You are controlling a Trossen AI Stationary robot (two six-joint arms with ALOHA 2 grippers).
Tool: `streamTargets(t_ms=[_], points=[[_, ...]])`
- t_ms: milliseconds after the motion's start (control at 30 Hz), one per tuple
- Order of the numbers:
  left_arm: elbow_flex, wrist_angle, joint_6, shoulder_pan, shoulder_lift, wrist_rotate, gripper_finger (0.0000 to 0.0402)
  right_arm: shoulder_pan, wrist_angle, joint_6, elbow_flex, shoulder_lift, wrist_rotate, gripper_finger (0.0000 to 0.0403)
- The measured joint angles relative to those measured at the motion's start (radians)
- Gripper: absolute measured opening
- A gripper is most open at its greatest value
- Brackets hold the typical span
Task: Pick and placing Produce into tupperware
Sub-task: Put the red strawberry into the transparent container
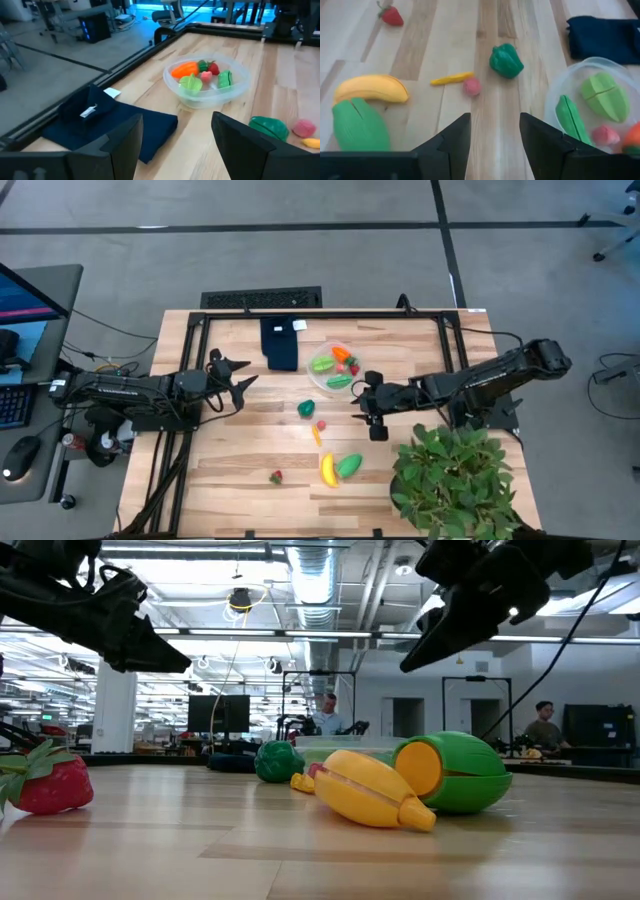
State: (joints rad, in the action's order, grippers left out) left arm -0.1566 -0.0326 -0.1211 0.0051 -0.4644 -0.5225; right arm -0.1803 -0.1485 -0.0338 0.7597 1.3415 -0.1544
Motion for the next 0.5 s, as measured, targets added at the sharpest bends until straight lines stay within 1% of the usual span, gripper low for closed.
streamTargets(t_ms=[67, 167, 300, 367, 433, 500], points=[[0.000, -0.001, 0.025, 0.000, 0.000, 0.000, 0.0229, -0.012, 0.006, 0.003, 0.000, 0.000, -0.009, 0.0156], [0.000, 0.000, 0.144, 0.000, 0.000, 0.004, 0.0229, -0.025, -0.003, 0.030, 0.000, 0.006, -0.010, 0.0150], [0.000, 0.001, 0.271, 0.000, 0.000, 0.038, 0.0229, -0.051, -0.026, 0.075, 0.000, 0.006, -0.011, 0.0143], [0.000, -0.021, 0.345, 0.000, 0.000, 0.026, 0.0229, -0.066, -0.032, 0.094, 0.000, 0.006, -0.011, 0.0139], [0.000, -0.047, 0.368, 0.000, 0.000, 0.016, 0.0229, -0.080, -0.031, 0.105, 0.000, 0.006, -0.014, 0.0135], [0.000, -0.067, 0.327, 0.000, 0.000, 0.042, 0.0229, -0.093, -0.032, 0.106, 0.000, 0.006, -0.036, 0.0132]])
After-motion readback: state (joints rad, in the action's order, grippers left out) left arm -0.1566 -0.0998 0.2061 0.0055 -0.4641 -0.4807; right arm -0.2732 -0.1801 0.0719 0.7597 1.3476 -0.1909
